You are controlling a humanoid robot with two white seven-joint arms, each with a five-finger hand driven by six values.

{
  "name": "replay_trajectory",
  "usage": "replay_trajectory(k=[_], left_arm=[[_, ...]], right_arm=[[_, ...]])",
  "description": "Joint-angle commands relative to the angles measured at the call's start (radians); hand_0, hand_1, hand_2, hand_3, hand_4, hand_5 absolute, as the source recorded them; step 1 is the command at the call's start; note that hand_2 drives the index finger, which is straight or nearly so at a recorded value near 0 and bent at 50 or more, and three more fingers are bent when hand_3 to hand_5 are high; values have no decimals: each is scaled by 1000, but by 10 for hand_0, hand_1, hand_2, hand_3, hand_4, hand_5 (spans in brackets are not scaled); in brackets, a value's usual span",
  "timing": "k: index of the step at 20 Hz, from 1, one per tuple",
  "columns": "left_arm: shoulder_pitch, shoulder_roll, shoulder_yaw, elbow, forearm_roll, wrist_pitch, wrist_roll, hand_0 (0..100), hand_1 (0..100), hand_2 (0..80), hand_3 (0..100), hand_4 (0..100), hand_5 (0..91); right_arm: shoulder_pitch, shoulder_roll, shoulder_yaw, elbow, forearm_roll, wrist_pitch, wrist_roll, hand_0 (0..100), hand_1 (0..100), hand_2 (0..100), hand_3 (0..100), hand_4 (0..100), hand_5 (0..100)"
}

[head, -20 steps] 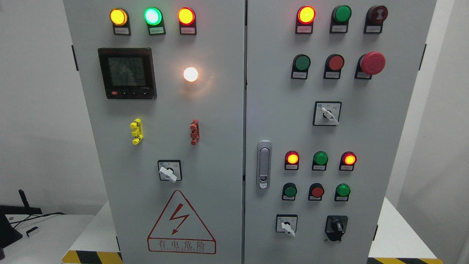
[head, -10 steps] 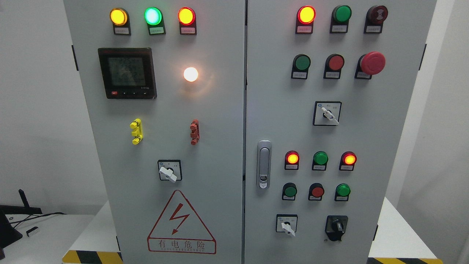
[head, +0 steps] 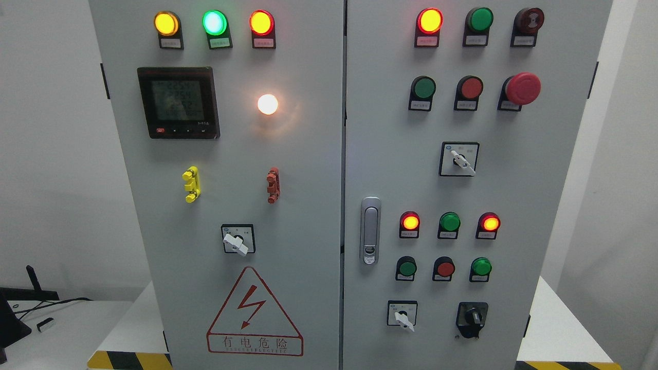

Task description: Trip black knob to open circuit

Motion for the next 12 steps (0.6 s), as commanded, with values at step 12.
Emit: replay_trajectory(k=[12], left_arm=[[0,0,0,0,5,0,0,120,389,0,0,0,0]], right_arm=[[-46,7,-79,-636,8,27,-1,354,370,280,693,761,875]])
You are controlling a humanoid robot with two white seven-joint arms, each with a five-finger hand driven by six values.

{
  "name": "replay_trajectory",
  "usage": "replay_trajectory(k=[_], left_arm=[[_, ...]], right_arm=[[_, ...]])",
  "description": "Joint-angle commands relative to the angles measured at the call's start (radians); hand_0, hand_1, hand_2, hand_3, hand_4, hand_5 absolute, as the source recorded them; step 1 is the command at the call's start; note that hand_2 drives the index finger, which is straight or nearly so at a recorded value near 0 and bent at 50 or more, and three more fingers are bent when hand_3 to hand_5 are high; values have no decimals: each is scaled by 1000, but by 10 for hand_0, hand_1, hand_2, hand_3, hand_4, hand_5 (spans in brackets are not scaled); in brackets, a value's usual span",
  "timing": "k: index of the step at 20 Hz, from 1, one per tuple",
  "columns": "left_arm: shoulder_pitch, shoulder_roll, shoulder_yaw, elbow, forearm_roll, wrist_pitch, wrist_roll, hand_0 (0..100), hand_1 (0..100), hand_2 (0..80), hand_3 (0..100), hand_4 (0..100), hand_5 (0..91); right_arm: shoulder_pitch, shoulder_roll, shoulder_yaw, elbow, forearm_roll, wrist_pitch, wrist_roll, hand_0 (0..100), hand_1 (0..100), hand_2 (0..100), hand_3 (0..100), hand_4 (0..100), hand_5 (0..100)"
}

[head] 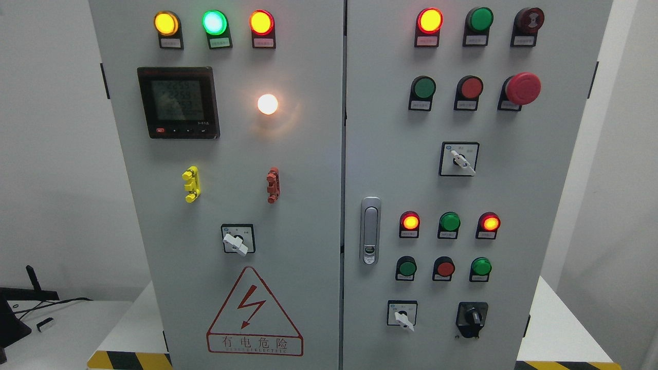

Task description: Trip black knob to open circuit

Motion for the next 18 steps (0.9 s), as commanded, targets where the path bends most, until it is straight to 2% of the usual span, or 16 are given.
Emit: replay_trajectory(k=[1,4,6,7,9,13,18], left_arm=[[0,0,0,0,5,0,0,120,389,0,0,0,0],[0,0,0,0,5,0,0,120,389,0,0,0,0],[0,0,0,0,5,0,0,120,389,0,0,0,0],[0,0,0,0,5,0,0,120,389,0,0,0,0],[0,0,0,0,5,0,0,120,389,0,0,0,0],[0,1,0,0,5,0,0,120,389,0,0,0,0],[0,0,0,0,5,0,0,120,389,0,0,0,0]], right_arm=[[-79,2,-29,-283,24,70,-6,346,392,272,686,757,875],[-166,2,-43,-289,107,170,-97,322,448,257,667,751,875],[-209,2,-49,-294,159,196,-122,323,488,255,675,780,922],[-223,2,-49,-303,182,200,-124,336,514,258,701,832,977],[-245,2,-49,-309,239,222,-128,359,557,261,738,894,1000],[-307,2,-48,-315,317,354,-228,339,609,259,767,938,1000],[-419,4,-33,-302,319,478,-239,331,612,299,816,979,1000]])
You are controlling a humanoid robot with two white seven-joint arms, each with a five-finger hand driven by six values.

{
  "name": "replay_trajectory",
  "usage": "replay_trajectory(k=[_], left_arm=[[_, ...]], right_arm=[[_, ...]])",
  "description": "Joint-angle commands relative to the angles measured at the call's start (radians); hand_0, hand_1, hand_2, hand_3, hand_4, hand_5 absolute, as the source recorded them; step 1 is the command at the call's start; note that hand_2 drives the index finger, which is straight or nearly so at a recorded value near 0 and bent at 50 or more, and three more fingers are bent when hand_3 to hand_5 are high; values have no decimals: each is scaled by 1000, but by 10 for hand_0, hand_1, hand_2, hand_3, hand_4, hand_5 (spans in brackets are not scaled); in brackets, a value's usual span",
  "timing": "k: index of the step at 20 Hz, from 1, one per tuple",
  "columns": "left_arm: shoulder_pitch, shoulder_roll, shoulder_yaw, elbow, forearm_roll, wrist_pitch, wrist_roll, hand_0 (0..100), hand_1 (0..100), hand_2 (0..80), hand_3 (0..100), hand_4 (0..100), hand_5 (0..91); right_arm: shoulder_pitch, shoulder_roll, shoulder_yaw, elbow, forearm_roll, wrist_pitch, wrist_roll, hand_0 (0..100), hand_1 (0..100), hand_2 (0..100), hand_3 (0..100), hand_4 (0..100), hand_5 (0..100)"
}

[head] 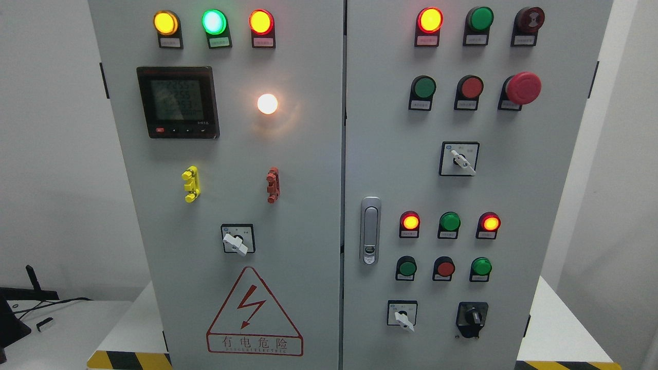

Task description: Trip black knob to open circuit

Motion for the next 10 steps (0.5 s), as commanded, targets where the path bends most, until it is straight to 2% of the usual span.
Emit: replay_trajectory(k=[1,5,10], left_arm=[[0,0,0,0,5,0,0,120,389,0,0,0,0],[0,0,0,0,5,0,0,120,389,0,0,0,0],[0,0,0,0,5,0,0,120,389,0,0,0,0]], right_arm=[[-140,2,12,-45,45,114,-20,340,578,322,830,993,1000],[-202,19,50,-36,43,232,-23,362,558,353,842,1000,1000],[-251,13,65,-16,41,258,-23,364,583,367,823,976,1000]])
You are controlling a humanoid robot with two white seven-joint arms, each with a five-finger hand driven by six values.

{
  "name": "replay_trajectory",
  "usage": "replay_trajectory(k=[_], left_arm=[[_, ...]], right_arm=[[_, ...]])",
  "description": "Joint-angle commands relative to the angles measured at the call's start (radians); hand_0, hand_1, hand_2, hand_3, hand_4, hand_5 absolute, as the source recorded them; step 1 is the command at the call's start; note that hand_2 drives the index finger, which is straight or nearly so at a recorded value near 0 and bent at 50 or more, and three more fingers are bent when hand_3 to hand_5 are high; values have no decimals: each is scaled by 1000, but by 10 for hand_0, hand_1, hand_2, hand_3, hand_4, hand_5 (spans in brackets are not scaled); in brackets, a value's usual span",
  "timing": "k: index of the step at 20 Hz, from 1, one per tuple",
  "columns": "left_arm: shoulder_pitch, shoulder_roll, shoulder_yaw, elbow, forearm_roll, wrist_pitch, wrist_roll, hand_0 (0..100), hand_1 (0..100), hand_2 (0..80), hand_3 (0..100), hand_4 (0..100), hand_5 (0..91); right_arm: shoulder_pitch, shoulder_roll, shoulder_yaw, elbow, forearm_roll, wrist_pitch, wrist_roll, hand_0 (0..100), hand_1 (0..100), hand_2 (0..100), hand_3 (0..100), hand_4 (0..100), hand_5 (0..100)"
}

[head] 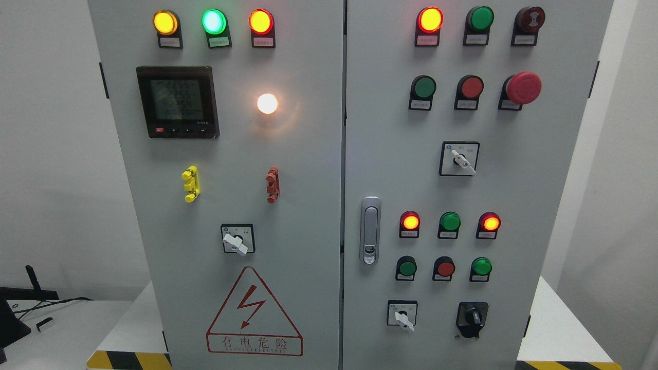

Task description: Trip black knob to open circuit

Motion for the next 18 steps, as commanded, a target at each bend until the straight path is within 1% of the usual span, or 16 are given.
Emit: replay_trajectory(k=[1,4,6,11,12,15,18], left_arm=[[0,0,0,0,5,0,0,120,389,0,0,0,0],[0,1,0,0,5,0,0,120,389,0,0,0,0],[0,0,0,0,5,0,0,120,389,0,0,0,0],[0,1,0,-2,5,0,0,120,389,0,0,0,0],[0,0,0,0,5,0,0,120,389,0,0,0,0],[0,0,0,0,5,0,0,120,389,0,0,0,0],[0,0,0,0,5,0,0,120,389,0,0,0,0]], right_arm=[[-74,4,37,6,6,15,-1,364,587,361,810,970,1000],[-84,4,43,57,8,6,-1,372,588,351,794,958,1000],[-92,3,46,66,6,8,-1,378,579,366,795,956,1000],[-146,11,48,105,8,17,-4,372,587,375,801,944,1000],[-161,12,48,111,8,27,-5,370,591,375,798,943,1000],[-186,12,48,117,6,92,-22,341,607,359,771,929,1000],[-199,12,51,121,-6,101,-22,319,621,364,769,925,1000]])
